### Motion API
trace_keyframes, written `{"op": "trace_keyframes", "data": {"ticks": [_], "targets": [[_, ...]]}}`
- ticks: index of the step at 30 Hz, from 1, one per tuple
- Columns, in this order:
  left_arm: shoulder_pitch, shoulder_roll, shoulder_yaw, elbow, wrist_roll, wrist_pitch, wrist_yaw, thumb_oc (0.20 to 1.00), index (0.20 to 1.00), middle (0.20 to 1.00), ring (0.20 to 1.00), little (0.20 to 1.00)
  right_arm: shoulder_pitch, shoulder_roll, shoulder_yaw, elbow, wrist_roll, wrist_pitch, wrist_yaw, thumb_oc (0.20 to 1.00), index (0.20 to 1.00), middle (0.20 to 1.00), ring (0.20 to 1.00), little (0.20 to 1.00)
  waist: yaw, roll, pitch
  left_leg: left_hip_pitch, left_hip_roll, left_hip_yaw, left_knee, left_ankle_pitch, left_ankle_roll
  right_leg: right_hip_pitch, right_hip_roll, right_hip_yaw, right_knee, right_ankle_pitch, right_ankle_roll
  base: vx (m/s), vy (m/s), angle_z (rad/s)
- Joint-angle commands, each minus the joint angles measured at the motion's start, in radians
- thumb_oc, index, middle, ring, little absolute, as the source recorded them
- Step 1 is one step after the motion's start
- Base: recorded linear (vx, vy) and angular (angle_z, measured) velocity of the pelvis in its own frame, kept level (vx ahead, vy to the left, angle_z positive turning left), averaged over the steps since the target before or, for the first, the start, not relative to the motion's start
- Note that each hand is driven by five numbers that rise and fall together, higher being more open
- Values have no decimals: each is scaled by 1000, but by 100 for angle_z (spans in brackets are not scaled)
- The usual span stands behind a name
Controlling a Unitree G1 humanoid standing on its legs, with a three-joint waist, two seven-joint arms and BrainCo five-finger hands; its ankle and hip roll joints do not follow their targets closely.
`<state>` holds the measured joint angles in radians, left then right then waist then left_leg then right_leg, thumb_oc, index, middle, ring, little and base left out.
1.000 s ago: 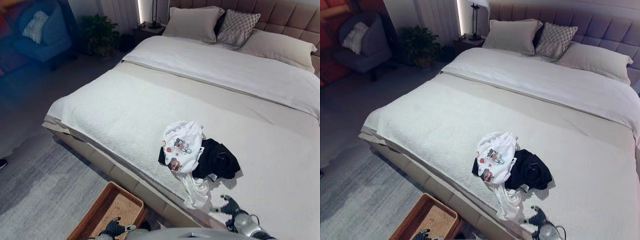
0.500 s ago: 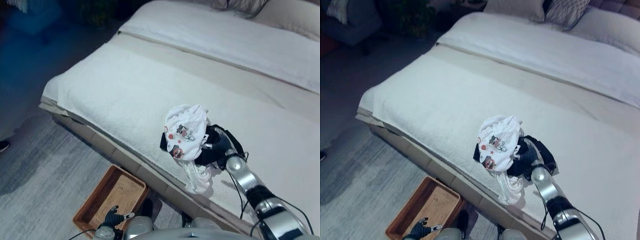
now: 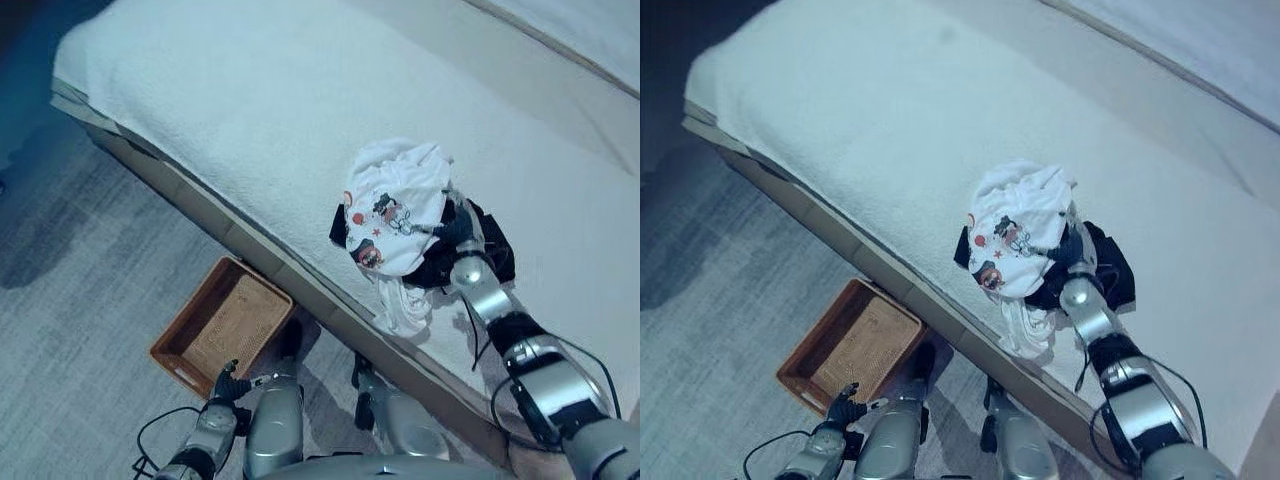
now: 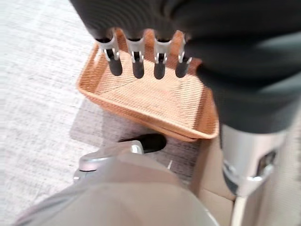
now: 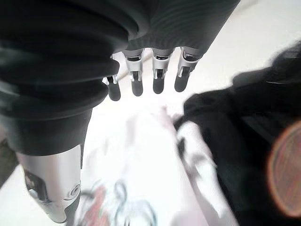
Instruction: Pick up clothes into the bucket
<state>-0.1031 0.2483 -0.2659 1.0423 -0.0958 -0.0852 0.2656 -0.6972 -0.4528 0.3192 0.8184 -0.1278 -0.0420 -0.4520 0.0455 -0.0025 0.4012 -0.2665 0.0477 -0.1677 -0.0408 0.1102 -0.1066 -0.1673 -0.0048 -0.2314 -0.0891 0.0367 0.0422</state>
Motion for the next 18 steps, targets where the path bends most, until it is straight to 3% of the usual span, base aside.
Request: {"op": "trace_keyframes", "data": {"ticks": [1, 6, 18], "targets": [[-14, 9, -68, -13, -16, -22, 34, 1000, 1000, 1000, 1000, 1000, -86, -44, 35, 27, -8, -16, -72, 1000, 1000, 1000, 1000, 1000, 22, -57, -7, -23, -45, -4, -11, 28, 48, -86, -68, 28, 105, 18, 54, -27, -13, 22], [-52, 1, -112, -42, -43, -29, 46, 1000, 1000, 1000, 1000, 1000, -206, -58, 91, 209, -5, 12, -62, 1000, 1000, 1000, 1000, 1000, 49, -32, 45, -82, -60, -49, 6, 41, 44, -115, -75, -6, 117, 16, 49, -52, -24, 29], [-100, -14, -164, -53, -54, -27, 49, 1000, 1000, 1000, 1000, 1000, -283, -71, 163, 443, -59, 60, -6, 1000, 1000, 1000, 1000, 1000, 66, -17, 90, -147, -71, -70, 3, 62, 33, -159, -76, -27, 94, 41, 57, -18, -11, 13]]}}
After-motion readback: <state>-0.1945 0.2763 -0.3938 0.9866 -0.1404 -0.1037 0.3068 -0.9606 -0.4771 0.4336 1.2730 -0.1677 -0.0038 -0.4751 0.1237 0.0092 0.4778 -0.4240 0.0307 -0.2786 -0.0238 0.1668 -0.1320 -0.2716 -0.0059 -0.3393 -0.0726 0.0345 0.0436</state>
